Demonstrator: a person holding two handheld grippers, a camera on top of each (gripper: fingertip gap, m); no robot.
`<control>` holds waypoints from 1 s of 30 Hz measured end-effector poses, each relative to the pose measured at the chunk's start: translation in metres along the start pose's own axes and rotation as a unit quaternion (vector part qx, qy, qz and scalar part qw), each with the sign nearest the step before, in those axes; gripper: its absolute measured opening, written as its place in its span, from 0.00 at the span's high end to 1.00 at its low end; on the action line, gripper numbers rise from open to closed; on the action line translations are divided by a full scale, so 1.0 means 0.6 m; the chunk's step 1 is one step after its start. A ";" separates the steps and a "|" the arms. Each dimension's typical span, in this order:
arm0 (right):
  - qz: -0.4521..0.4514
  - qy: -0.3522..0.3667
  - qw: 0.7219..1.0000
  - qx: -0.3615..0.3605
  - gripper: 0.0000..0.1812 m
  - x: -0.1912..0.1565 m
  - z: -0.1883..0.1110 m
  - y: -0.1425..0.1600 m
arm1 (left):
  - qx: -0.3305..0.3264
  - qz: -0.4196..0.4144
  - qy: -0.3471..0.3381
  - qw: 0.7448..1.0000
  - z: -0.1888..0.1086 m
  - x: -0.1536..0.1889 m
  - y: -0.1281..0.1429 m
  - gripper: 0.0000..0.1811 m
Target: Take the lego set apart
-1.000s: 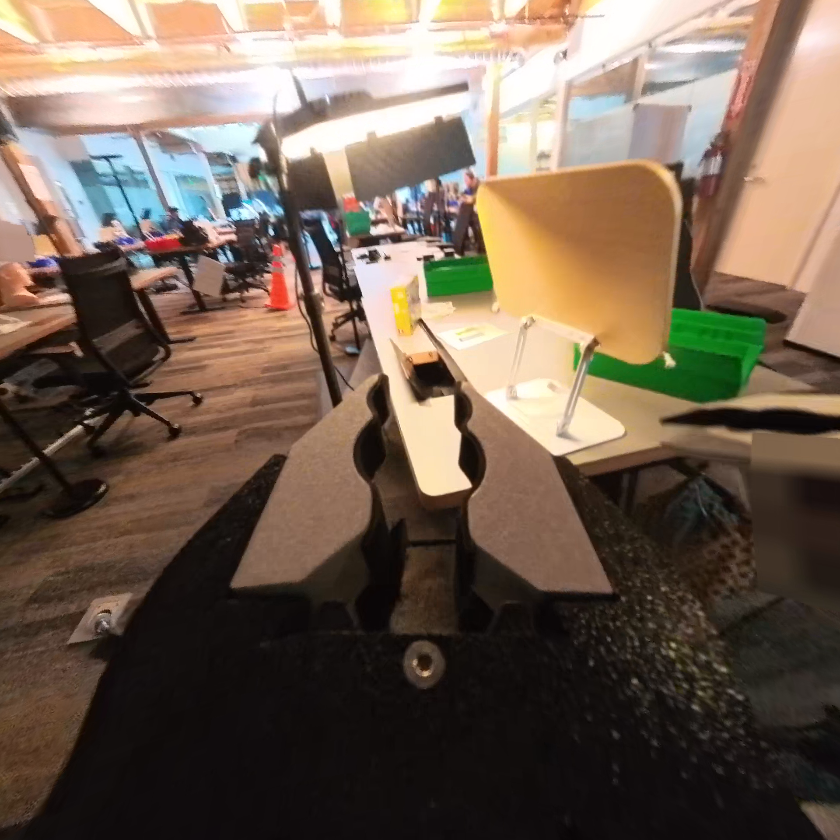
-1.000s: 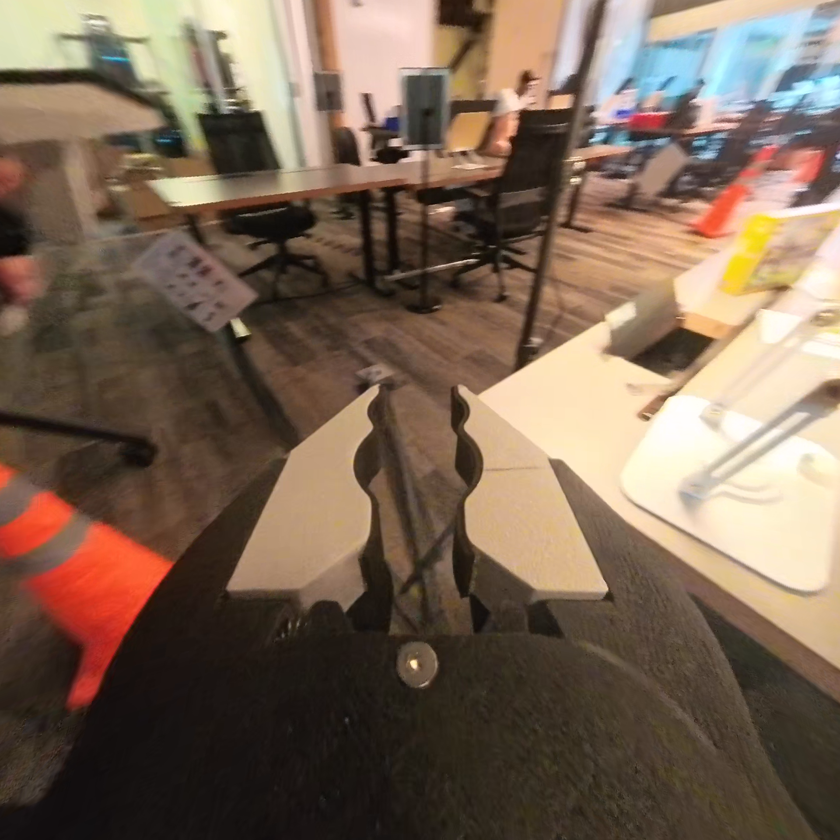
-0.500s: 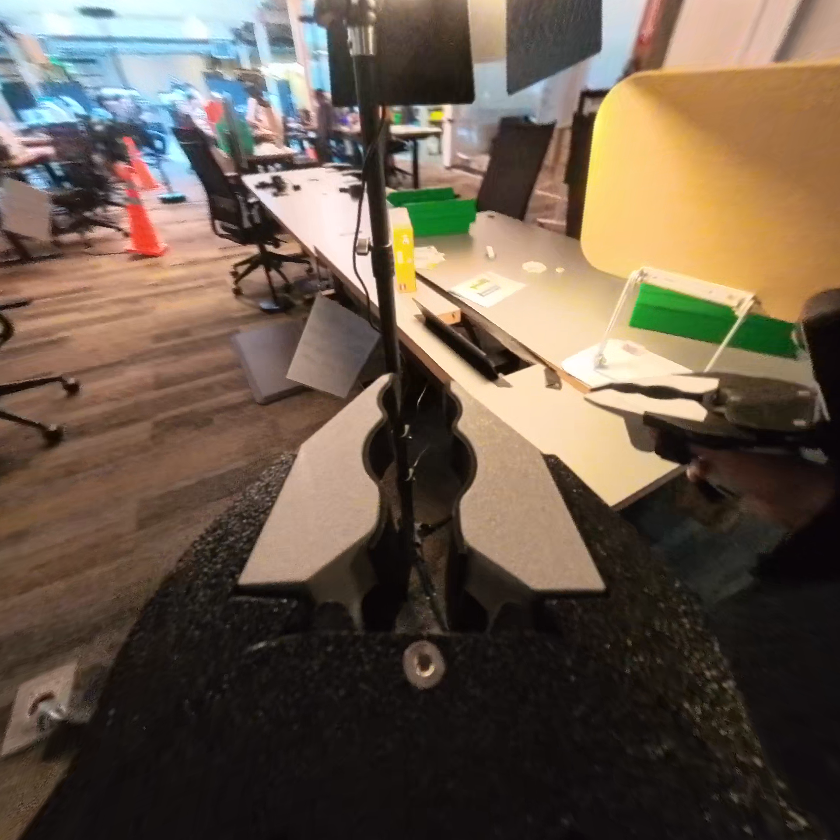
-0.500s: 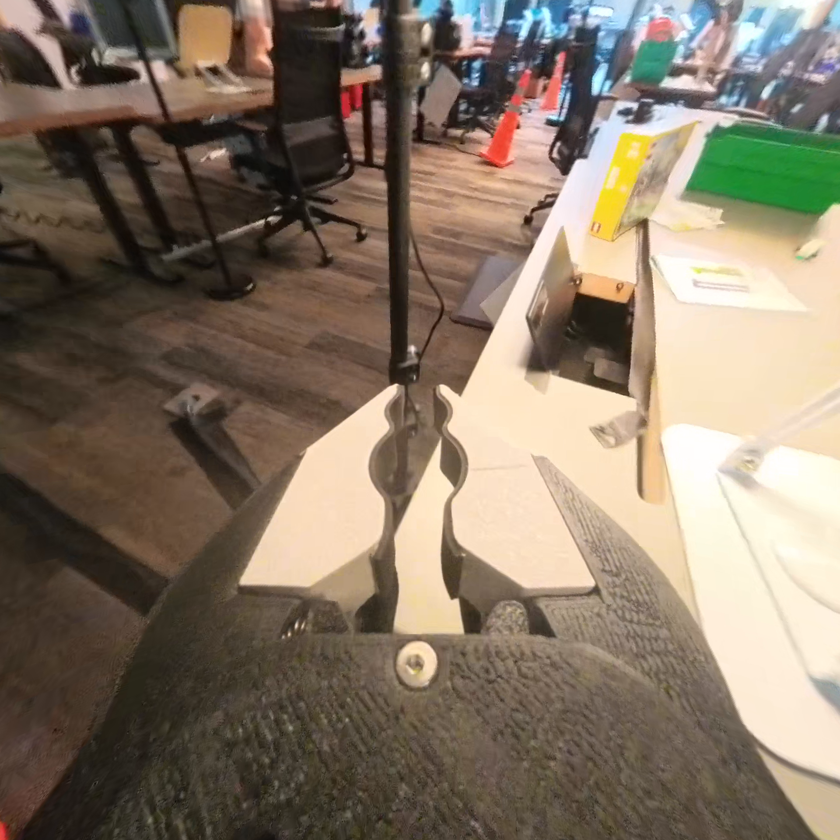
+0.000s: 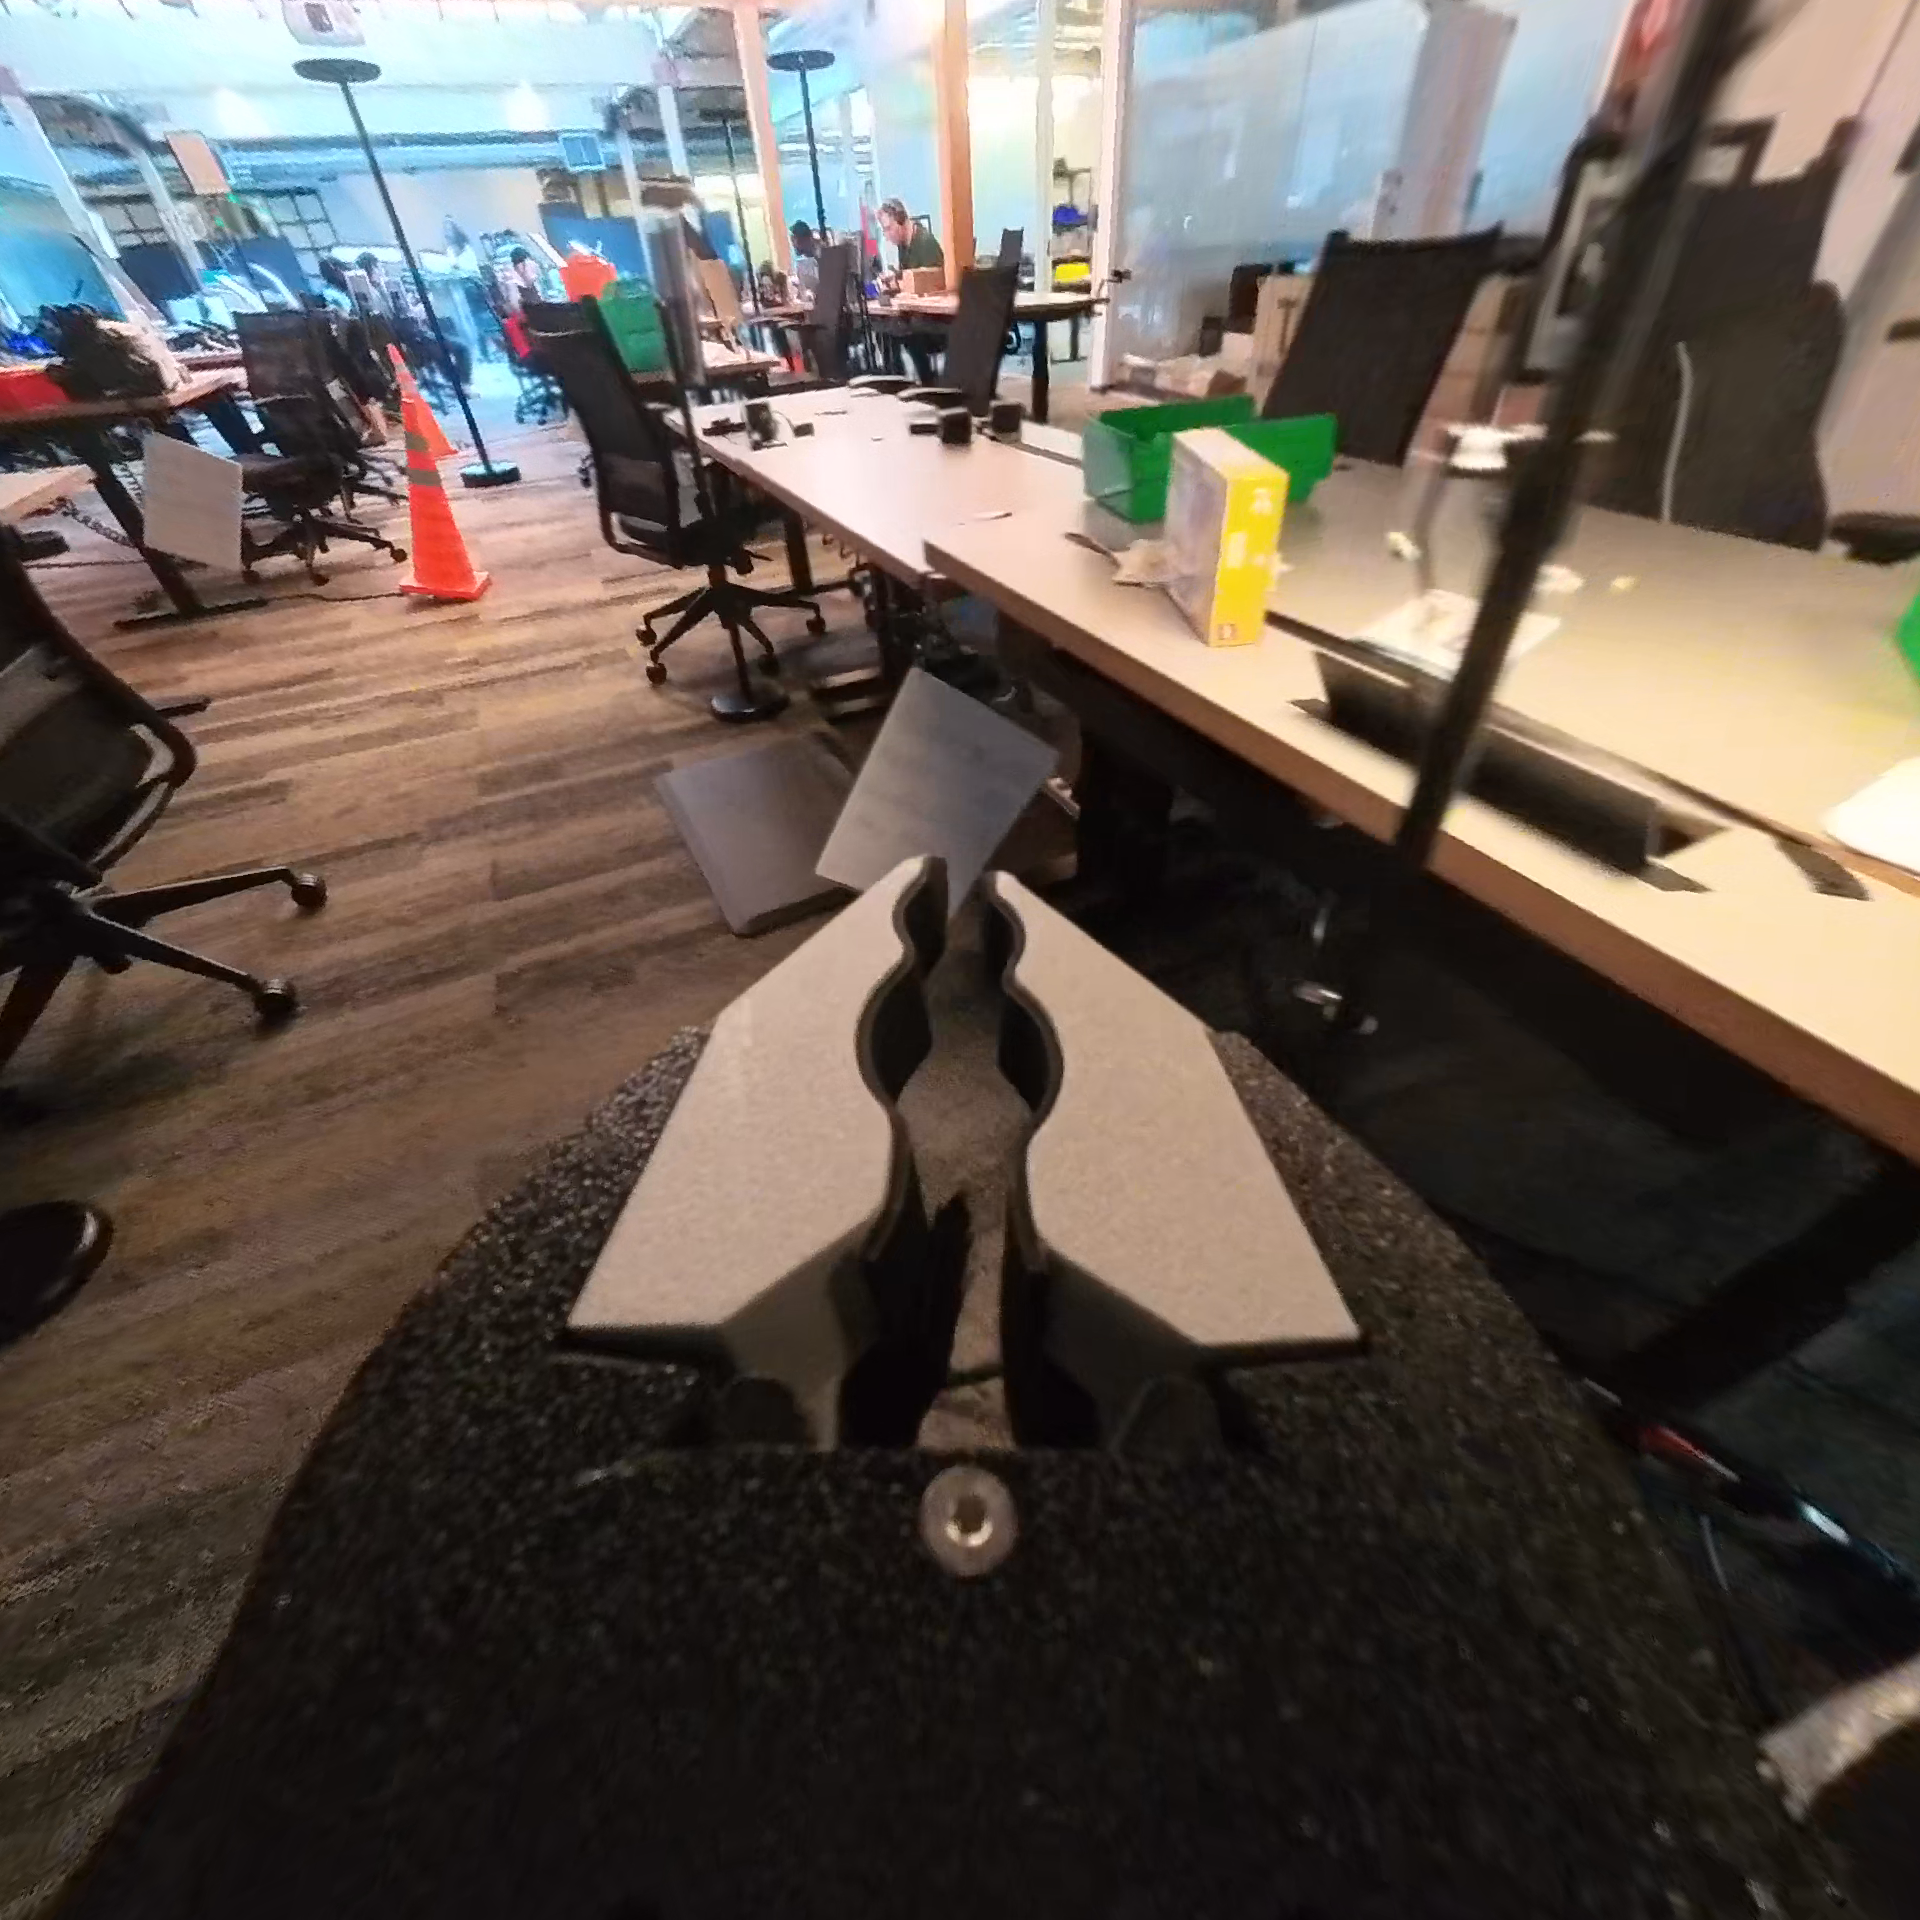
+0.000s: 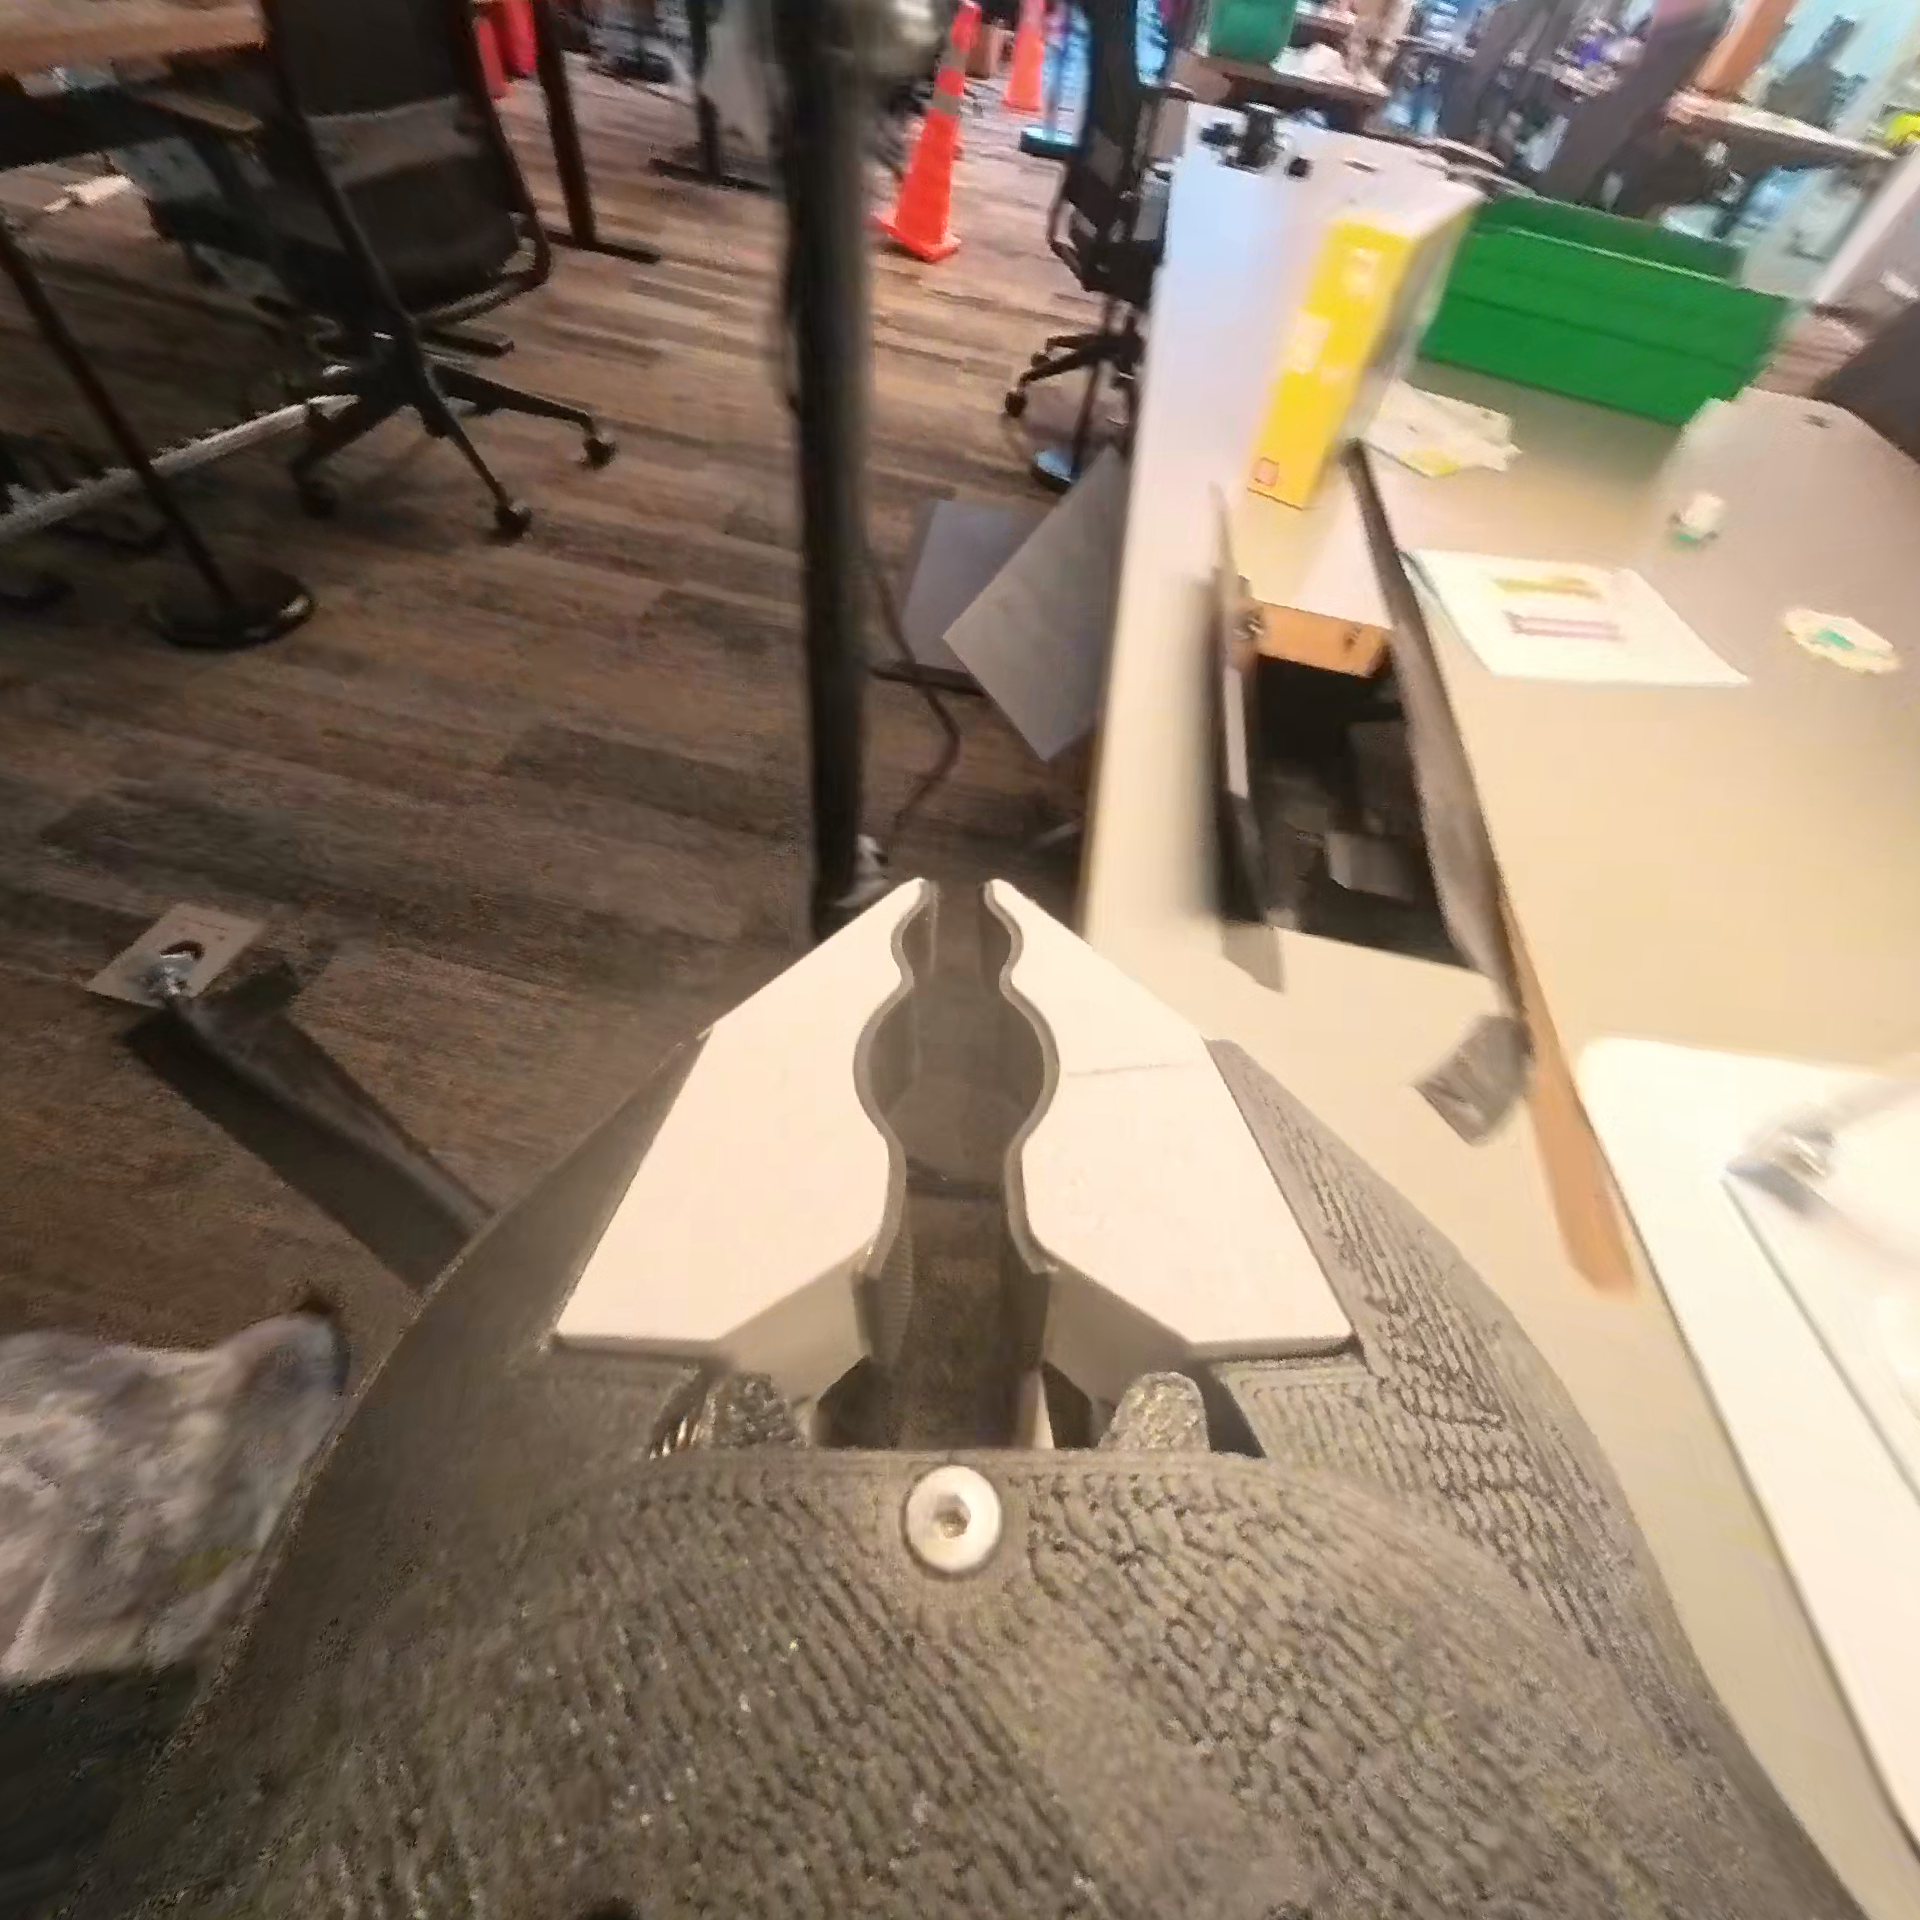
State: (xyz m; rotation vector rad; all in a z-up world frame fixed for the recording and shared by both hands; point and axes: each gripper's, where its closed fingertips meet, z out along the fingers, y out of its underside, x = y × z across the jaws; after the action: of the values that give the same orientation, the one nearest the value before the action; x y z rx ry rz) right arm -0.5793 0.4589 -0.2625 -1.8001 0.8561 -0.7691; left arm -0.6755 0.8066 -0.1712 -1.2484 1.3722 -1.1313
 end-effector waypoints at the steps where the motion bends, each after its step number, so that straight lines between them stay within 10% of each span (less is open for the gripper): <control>1: -0.014 -0.021 1.000 0.006 0.97 -0.033 0.015 -0.011 | 0.006 -0.007 -0.002 1.000 0.017 -0.039 0.004 0.98; 5: -0.069 -0.090 0.993 0.018 0.97 -0.180 0.108 -0.048 | 0.023 -0.044 0.022 0.999 0.121 -0.194 0.024 0.98; 13: 0.043 0.033 0.998 0.020 0.97 -0.281 0.381 -0.222 | -0.009 -0.016 0.228 0.974 0.382 -0.345 -0.044 0.99; 23: 0.201 0.263 0.944 -0.009 0.98 -0.119 0.541 -0.244 | -0.039 0.038 0.456 0.888 0.635 -0.225 -0.032 1.00; 30: 0.263 0.402 0.877 0.002 1.00 0.042 0.642 -0.222 | -0.051 0.067 0.530 0.844 0.900 -0.196 -0.059 1.00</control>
State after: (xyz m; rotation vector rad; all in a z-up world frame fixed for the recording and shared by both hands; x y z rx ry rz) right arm -0.2271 0.6652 -0.2650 -1.0994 1.7857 -1.1507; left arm -0.1308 0.8993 -0.2066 -0.5063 2.2924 -1.7685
